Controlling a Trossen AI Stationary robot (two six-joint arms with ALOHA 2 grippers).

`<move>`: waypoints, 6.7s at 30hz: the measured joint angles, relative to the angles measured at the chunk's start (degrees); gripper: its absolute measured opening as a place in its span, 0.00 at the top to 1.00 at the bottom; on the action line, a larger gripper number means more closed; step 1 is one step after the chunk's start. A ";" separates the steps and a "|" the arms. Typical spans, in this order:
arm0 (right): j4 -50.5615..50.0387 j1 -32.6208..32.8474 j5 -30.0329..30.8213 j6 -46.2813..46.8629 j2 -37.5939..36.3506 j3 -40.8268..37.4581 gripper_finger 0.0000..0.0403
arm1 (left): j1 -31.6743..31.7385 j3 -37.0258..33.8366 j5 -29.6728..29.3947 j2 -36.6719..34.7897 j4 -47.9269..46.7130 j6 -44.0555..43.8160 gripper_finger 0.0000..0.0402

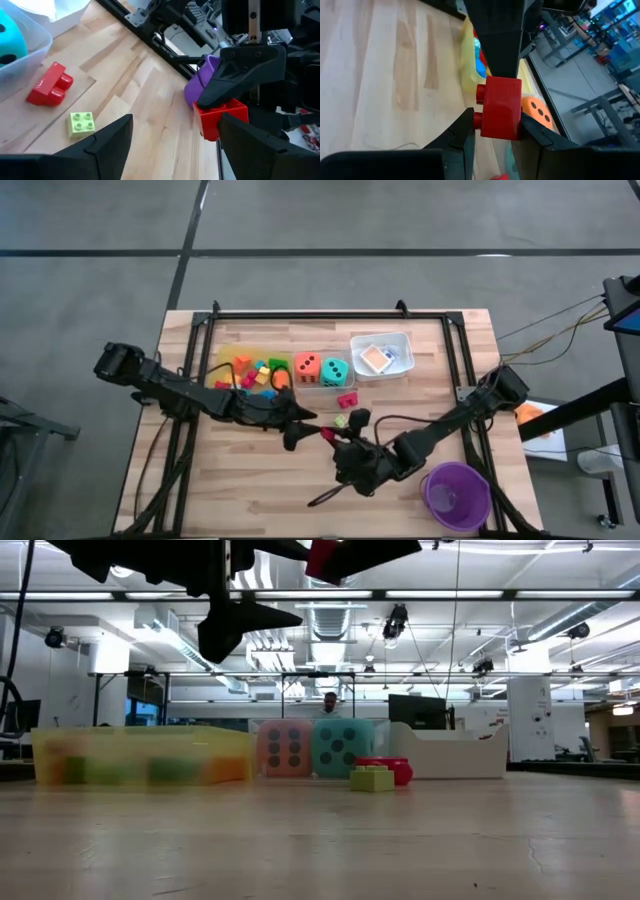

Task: Pick & Place Toys
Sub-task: Put the red game piece into the yellow bin

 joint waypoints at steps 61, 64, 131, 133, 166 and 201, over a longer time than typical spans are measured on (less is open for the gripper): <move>4.59 -2.34 4.56 -6.44 2.89 -0.02 0.79 | -0.96 0.59 -1.93 5.35 9.38 -1.25 0.68; 4.97 -2.36 4.11 -7.34 2.89 -0.02 0.79 | -0.96 0.59 -2.13 5.29 9.31 -1.22 0.68; 4.60 -1.29 -0.83 -1.51 2.75 0.04 0.18 | 24.79 -0.75 5.68 -13.21 -72.42 -2.59 0.66; 4.61 -1.29 -0.85 -1.51 2.75 0.04 0.18 | 25.20 -0.74 6.13 -12.84 -72.61 -2.22 0.65; 4.60 -1.05 -0.85 -2.87 2.73 0.02 0.18 | 30.29 3.29 8.80 -2.46 -70.64 3.76 0.63; 4.60 -1.02 -3.52 -2.85 2.64 0.02 0.18 | 30.27 0.72 12.40 2.36 -64.17 3.17 0.61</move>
